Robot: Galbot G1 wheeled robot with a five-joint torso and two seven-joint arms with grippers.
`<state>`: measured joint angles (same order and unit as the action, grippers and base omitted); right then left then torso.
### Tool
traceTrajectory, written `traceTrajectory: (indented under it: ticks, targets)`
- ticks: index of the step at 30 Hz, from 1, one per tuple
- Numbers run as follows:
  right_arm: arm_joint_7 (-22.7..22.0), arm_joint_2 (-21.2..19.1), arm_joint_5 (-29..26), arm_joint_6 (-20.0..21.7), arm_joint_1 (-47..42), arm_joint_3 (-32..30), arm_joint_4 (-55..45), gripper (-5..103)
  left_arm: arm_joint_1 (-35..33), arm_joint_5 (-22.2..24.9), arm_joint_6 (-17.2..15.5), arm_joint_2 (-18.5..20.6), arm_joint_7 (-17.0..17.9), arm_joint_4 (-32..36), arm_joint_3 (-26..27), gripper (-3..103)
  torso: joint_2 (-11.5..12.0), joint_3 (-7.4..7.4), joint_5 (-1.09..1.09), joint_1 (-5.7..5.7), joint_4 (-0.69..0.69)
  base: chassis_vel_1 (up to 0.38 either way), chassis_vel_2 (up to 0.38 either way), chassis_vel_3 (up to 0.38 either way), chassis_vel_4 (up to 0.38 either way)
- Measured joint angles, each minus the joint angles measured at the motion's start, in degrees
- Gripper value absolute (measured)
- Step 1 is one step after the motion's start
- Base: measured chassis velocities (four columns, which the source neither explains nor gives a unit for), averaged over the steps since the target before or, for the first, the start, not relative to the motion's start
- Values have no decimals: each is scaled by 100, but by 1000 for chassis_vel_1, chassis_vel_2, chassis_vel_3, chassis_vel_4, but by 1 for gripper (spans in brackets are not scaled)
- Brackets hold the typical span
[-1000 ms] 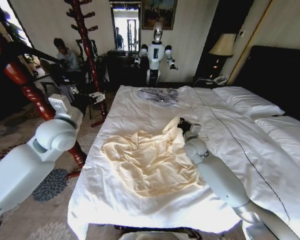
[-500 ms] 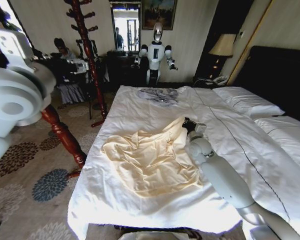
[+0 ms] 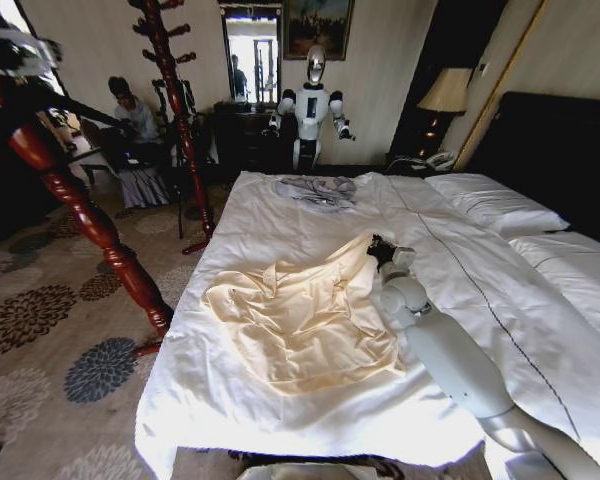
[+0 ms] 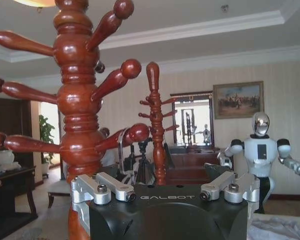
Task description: Pick up the clothes from the bed and hang them on the clothes hanger.
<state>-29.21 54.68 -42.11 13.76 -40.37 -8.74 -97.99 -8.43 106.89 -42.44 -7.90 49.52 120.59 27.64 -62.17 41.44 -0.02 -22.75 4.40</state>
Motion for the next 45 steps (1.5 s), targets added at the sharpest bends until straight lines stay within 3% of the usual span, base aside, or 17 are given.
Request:
traceTrajectory:
  ticks: [2, 5, 9, 20, 30, 45]
  targets:
    - [-24, -62, -4, 7, -154, -137, -105, 1, -191, 341, 3, 79, -11, -57, 171, 99, 0, 0, 1, 0, 6, 0, 0, 0, 0]
    - [-44, -114, -7, 20, -288, -247, -194, 1, -241, 412, 7, 142, -85, -183, 184, 98, 0, 1, 2, 0, 12, 0, 0, 0, 0]
    - [-52, -169, -12, 32, -398, -323, -278, 1, -272, 419, 15, 241, -195, -414, 122, 98, 0, 1, 3, 0, 4, 0, 0, 0, 0]
    - [-66, -385, -81, 41, -828, -744, -487, 1, -251, 336, 23, 727, -410, -609, -219, 94, 0, 0, 2, 0, 4, 0, 0, 0, 0]
    - [-61, -433, -83, 35, -913, -822, -501, 1, -264, -60, 27, 601, -667, -888, -577, 93, 0, 1, 2, -1, 5, 0, 0, 0, 0]
    - [-58, -460, -65, 20, -1005, -918, -466, 1, -411, -417, 32, 274, -686, -983, -828, 93, 0, 1, 3, -1, 5, 0, 0, 0, 0]
